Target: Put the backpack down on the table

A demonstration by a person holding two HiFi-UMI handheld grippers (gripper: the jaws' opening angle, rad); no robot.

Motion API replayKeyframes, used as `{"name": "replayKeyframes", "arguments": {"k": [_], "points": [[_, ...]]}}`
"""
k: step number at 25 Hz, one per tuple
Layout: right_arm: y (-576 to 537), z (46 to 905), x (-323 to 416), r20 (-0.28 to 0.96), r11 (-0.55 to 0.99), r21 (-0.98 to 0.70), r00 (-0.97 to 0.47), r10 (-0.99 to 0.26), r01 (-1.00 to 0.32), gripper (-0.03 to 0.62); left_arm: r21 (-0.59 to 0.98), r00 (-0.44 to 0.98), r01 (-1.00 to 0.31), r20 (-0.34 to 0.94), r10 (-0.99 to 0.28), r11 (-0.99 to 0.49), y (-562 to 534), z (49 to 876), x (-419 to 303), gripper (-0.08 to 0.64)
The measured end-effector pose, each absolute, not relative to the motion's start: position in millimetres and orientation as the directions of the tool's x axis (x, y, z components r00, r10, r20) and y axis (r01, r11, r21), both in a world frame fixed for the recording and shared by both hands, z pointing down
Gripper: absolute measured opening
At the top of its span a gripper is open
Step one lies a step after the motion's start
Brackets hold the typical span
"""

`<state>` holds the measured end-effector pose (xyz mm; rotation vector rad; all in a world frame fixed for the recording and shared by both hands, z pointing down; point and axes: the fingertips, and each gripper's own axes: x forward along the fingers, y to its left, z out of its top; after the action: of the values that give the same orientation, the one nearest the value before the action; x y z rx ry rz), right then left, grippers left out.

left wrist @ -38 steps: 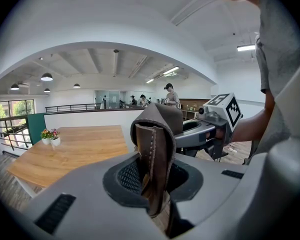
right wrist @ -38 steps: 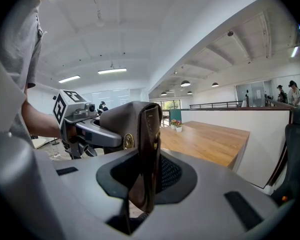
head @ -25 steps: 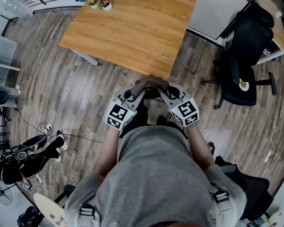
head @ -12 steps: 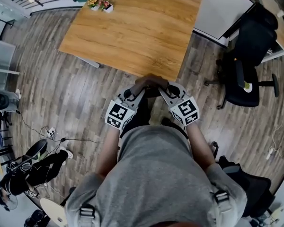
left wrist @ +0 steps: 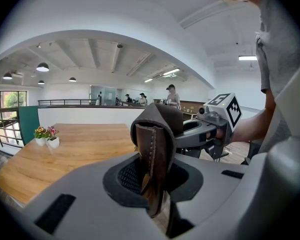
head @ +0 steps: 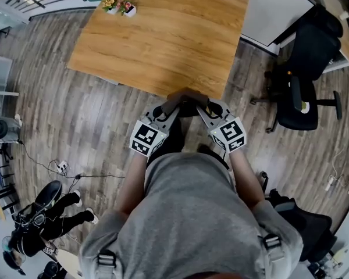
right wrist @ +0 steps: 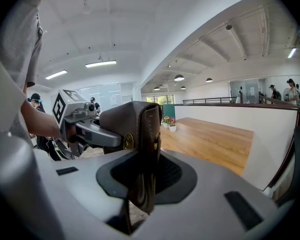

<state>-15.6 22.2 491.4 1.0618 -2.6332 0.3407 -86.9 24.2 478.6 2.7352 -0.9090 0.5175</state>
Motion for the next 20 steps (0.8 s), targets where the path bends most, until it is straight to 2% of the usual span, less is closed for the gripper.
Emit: {"name": "replayKeyframes", "arguments": {"k": [20], "points": [[-48.0, 495.6, -59.2, 0.356, 0.626, -0.063, -0.603, -0.714, -0.778, 0.074, 0.124, 0.815, -0.518, 0.371, -0.445, -0.846, -54.7, 485.8, -130.9, 0.071]]}}
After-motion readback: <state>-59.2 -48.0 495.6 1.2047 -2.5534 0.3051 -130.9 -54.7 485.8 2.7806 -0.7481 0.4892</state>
